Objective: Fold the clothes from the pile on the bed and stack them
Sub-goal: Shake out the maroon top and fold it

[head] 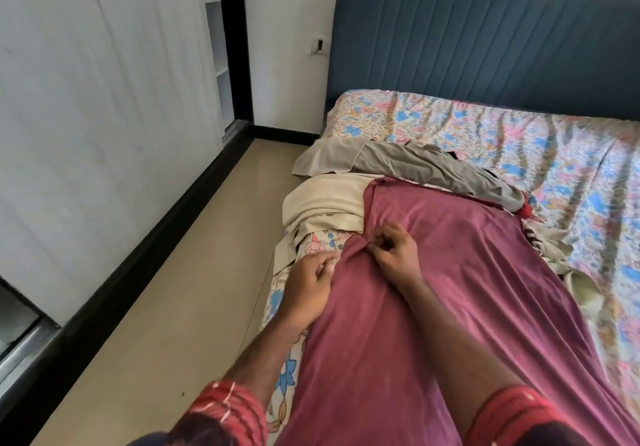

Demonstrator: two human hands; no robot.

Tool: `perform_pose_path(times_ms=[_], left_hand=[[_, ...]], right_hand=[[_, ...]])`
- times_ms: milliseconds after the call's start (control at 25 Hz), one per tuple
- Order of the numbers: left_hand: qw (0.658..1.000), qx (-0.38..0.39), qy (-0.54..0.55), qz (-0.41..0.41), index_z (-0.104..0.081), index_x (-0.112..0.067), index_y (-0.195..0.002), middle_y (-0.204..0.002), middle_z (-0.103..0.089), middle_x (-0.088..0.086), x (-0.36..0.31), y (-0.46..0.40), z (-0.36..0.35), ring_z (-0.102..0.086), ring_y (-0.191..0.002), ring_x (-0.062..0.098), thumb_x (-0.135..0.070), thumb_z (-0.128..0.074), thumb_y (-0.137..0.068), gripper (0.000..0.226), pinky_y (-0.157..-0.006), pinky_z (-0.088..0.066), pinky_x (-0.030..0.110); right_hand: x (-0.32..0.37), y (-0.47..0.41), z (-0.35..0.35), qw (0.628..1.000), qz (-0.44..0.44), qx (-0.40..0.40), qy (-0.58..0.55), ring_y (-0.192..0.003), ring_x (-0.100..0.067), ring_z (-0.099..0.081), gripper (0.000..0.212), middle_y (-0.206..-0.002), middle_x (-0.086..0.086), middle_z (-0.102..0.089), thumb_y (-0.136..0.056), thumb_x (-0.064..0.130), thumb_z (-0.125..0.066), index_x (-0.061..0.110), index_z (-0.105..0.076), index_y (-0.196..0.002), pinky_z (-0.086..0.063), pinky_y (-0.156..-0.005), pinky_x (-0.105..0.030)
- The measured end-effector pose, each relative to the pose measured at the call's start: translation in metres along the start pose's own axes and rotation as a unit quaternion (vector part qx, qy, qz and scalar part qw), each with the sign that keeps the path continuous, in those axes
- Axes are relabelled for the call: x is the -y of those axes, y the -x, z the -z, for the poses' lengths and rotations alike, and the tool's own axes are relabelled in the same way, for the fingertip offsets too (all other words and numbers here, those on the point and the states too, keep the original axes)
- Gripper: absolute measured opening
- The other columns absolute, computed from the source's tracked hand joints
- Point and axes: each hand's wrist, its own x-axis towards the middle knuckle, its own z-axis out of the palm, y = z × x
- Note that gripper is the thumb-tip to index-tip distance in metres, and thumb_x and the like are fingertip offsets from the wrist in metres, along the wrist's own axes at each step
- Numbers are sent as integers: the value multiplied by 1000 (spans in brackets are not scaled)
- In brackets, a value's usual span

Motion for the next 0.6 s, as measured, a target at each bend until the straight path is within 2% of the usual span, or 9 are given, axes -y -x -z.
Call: perform_pose_path(times_ms=[40,120,160,200,280,360,440,520,600], left_hand=[[1000,8,-19,-3,-71,-21,-126,-117,-71,-4,-3,-19,-9,-66,-103,14,-14,-55,-101,30,-92,-53,28],[998,34,-59,15,-68,-28,-130,-117,-72,1,-4,-51,-26,-66,-107,25,-27,-57,-97,35,-94,-53,44],[996,50,-76,26,-69,-32,-127,-117,-72,0,-4,-62,-31,-65,-110,25,-36,-59,-93,35,-96,-52,47],[993,69,-91,32,-72,-39,-118,-113,-73,-4,-2,-71,-37,-64,-110,23,-42,-63,-89,30,-98,-50,49],[990,90,-107,29,-72,-49,-86,-90,-73,-14,-3,-80,-44,-67,-95,17,-50,-68,-80,7,-96,-48,51],[996,86,-23,31,-74,-43,-81,-79,-73,-16,-4,-84,-44,-67,-82,10,-48,-72,-78,6,-93,-50,46],[988,68,132,50,-79,-24,-84,-81,-75,-8,-8,-88,-39,-65,-78,10,-29,-76,-88,6,-87,-52,36],[972,72,217,53,-75,-13,-78,-77,-68,3,-11,-93,-31,-58,-76,15,-15,-71,-95,17,-78,-49,34],[959,111,255,49,-69,-4,-79,-76,-59,8,-12,-97,-26,-50,-75,19,-16,-64,-100,24,-75,-45,34]], right_hand=[[1,1,-1,1000,4,0,-27,-75,4,-60,2,-91,4,-63,-69,14,-70,15,-69,-70,-42,-68,-10],[-5,2,-2,998,6,-23,-52,-83,10,-61,13,-102,4,-64,-66,23,-63,11,-69,-66,-41,-70,-7],[-8,3,-3,998,8,-32,-61,-87,12,-61,16,-108,3,-64,-65,23,-62,9,-69,-66,-42,-71,-6],[-12,3,-4,996,9,-40,-74,-90,12,-61,18,-113,0,-64,-63,22,-62,6,-69,-66,-43,-72,-7],[-18,1,-5,994,22,-45,-93,-96,10,-61,21,-121,-3,-64,-62,23,-61,4,-68,-67,-46,-77,-9],[-19,0,-8,993,51,-29,-98,-101,1,-64,18,-118,-2,-69,-63,21,-58,5,-64,-71,-50,-83,-21],[-19,1,-10,995,63,-2,-75,-83,-7,-62,24,-96,11,-67,-64,16,-57,9,-61,-86,-49,-75,-29],[-19,1,-12,997,60,14,-51,-79,-3,-56,41,-94,20,-60,-65,10,-61,12,-62,-106,-47,-72,-23],[-21,0,-12,997,67,13,-42,-87,-3,-56,47,-99,14,-58,-67,9,-65,12,-64,-114,-47,-75,-18]])
